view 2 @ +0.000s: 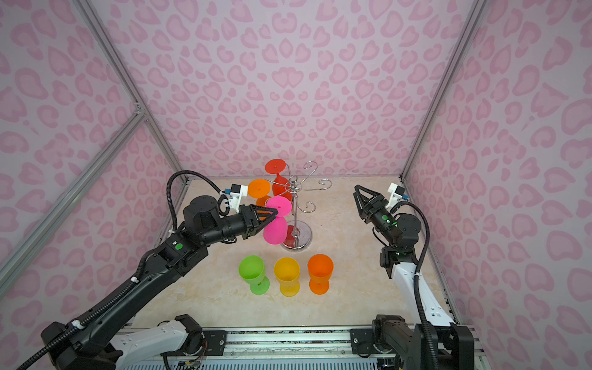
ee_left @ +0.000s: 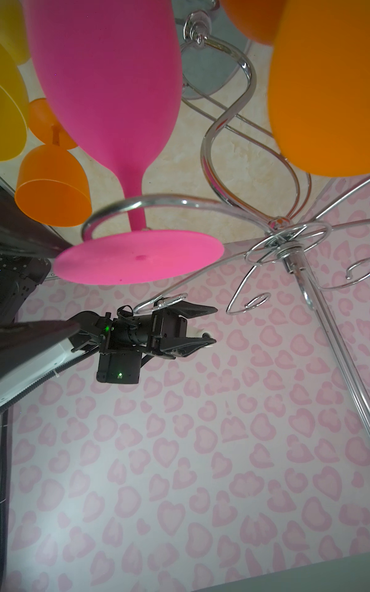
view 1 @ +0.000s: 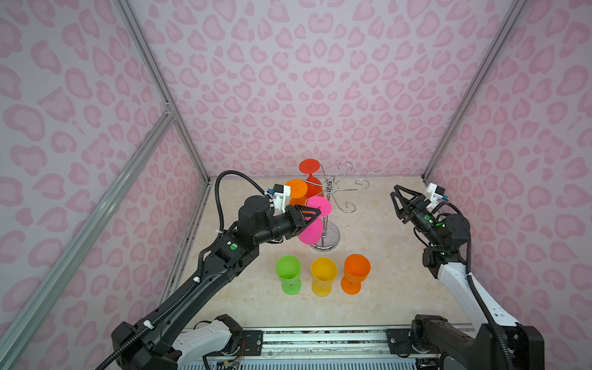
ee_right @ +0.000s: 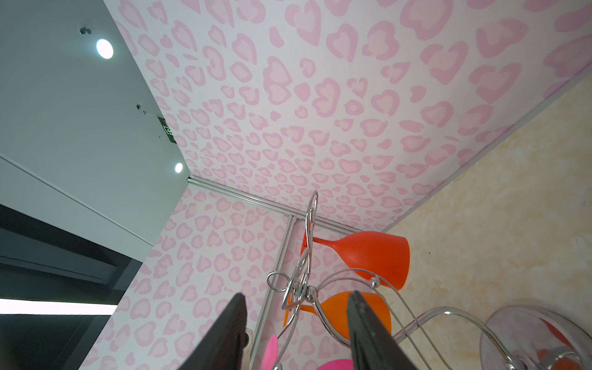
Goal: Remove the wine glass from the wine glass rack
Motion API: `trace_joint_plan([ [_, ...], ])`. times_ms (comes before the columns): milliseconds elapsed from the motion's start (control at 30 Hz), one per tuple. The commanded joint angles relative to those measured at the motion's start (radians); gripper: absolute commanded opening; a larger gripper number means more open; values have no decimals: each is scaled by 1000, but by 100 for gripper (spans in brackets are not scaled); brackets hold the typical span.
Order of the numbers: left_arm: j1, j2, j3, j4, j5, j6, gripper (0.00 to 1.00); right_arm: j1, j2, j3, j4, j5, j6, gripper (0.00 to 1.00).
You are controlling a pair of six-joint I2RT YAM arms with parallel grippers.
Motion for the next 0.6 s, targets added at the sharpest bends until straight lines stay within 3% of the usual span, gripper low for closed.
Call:
trace_joint_plan([
  [0,0,-1,5,41,21,-6,35,0,4,-4,45,-5,2,52],
  [567,9,-17,-14,43,-36,-32,33,-9,3,-27,69,-9,11,51],
])
